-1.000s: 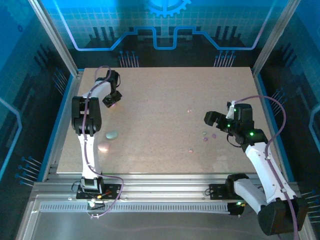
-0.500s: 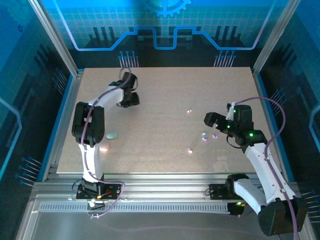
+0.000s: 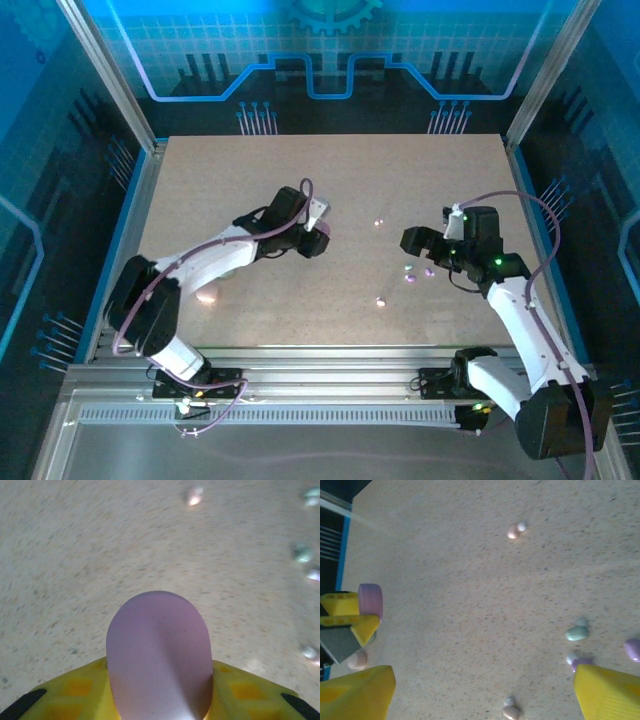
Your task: Insert wireless bluetooth earbuds into charging case
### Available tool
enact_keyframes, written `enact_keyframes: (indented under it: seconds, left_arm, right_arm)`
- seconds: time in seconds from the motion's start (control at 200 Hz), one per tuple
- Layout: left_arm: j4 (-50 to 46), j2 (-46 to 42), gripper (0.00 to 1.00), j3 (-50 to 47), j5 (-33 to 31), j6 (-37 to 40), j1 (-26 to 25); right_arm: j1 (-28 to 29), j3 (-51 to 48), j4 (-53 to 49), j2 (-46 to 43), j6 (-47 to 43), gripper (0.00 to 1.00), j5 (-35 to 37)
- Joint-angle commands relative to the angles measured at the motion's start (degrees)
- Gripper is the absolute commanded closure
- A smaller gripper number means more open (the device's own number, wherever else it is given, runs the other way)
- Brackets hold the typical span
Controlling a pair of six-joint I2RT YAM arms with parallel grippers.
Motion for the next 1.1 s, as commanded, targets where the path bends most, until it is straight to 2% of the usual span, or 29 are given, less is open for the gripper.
enact_keyframes:
  seconds: [0.0,0.11,0.34,0.61,0.765,0.961,1.096]
  left_arm:
    - [6.55,-5.35,0.76,-3.69,6.58,10.5,-1.63]
    - [5.82,-8.56,0.74,-4.73,11.57,17.17,-2.94]
    - [0.26,-10.19,0.71,-1.46,12.91,26.53,-5.87]
    - [-2.46,-10.19,0.68,1.67,14.95,29.45,-6.74]
    - [-3.39,-10.8,0.68,2.2,14.56,30.65,-7.15]
    - [-3.95,-11.05,0.68,2.71,14.25,31.15,-7.27]
    - [-3.86,-11.24,0.68,2.93,14.42,31.59,-7.36]
  right_arm:
    - [0.59,2.86,-0.59,0.48,-0.75,0.12,-6.67]
    - [0.95,3.61,0.63,1.06,-0.6,0.2,-11.93]
    - [6.0,8.04,0.68,4.57,-0.45,0.37,-17.64]
    - [13.43,13.28,-0.64,12.17,-1.89,0.41,-19.83]
    - [15.56,15.78,-1.12,16.09,-1.76,0.4,-23.03]
    - [17.54,18.17,-2.25,19.76,-1.8,0.49,-24.01]
    - [18.18,18.94,-3.35,21.87,-1.9,0.51,-24.25]
